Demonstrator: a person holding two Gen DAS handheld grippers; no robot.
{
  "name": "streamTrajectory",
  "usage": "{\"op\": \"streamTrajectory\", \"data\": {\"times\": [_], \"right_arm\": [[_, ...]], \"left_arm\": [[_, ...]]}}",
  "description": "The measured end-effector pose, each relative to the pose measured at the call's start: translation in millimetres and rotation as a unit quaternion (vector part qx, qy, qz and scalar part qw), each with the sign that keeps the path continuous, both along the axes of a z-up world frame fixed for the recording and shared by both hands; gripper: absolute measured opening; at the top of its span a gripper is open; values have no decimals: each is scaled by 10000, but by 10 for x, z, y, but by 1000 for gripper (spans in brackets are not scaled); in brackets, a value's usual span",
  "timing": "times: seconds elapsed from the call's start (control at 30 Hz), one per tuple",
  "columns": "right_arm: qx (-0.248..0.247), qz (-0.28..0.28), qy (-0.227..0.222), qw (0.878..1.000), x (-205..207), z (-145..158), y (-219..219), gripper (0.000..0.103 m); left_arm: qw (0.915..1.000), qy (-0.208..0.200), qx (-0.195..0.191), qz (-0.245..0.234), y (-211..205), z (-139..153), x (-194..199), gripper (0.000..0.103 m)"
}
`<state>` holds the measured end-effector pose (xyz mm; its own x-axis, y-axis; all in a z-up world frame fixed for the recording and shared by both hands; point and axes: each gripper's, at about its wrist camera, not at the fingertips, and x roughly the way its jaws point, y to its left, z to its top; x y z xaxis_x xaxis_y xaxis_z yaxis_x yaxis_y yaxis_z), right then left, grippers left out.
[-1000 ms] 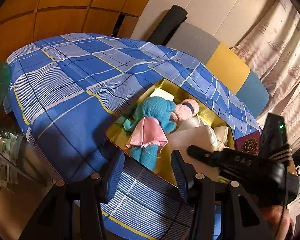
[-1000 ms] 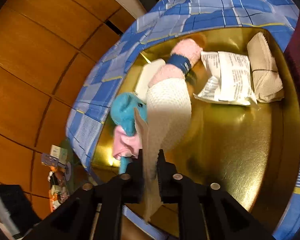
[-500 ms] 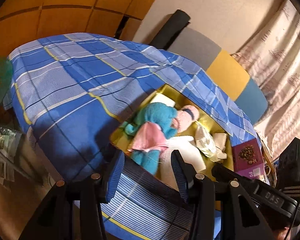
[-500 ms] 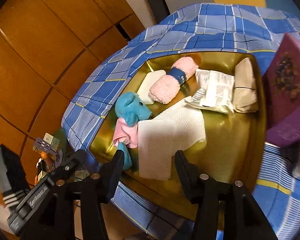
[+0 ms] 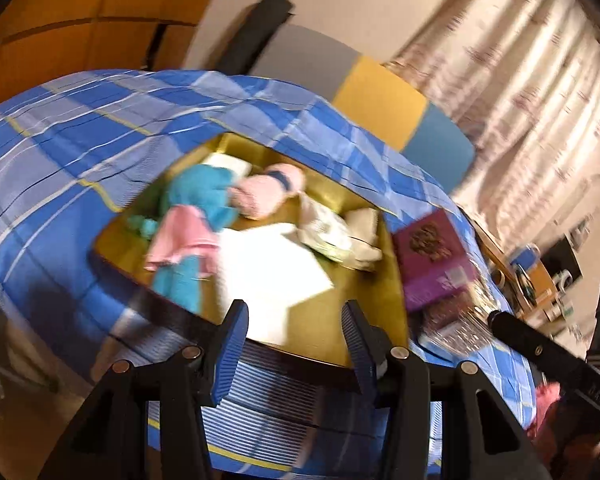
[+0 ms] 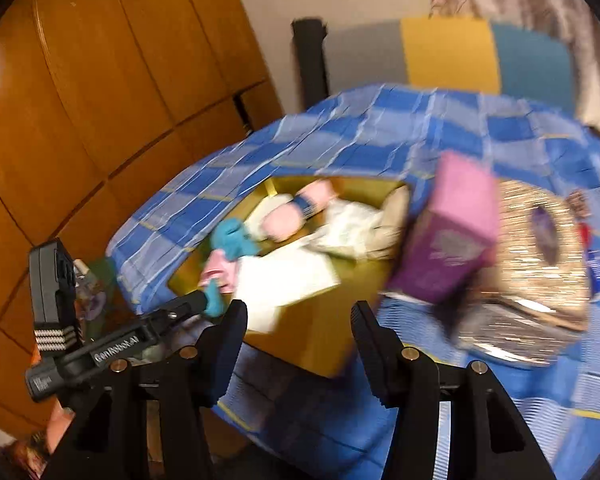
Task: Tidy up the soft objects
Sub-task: 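Withdraw both tools from the tray toward the remaining table items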
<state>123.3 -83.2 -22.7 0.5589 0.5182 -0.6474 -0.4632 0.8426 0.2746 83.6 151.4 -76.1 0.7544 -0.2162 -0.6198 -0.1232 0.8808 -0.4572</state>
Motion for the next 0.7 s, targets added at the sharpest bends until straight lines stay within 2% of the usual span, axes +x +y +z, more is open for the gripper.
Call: {"op": "streamTrajectory", "data": {"times": [0.17,0.3,0.4,0.57,0.7], "right_arm": [[-105,-664,-58,9977,-53,16,-668,56],[-372,-1297,218,9906,12,-144,-1265,57],[-469,-1693,687,9820,94,-323,-1763,57],[-546,-2143,955,9706,115,-501,-2347,57],[-602,-2354,1027,9646,131,-612,-2650,57]], "left_arm": [[9985,-182,79,-517,-311,65,-26,49],[9959,-215,131,-865,-601,81,-44,49],[9937,-141,59,-1108,-847,66,-16,49],[9884,44,61,-1517,-1270,54,72,49],[9824,80,102,-1863,-1624,112,82,49]]}}
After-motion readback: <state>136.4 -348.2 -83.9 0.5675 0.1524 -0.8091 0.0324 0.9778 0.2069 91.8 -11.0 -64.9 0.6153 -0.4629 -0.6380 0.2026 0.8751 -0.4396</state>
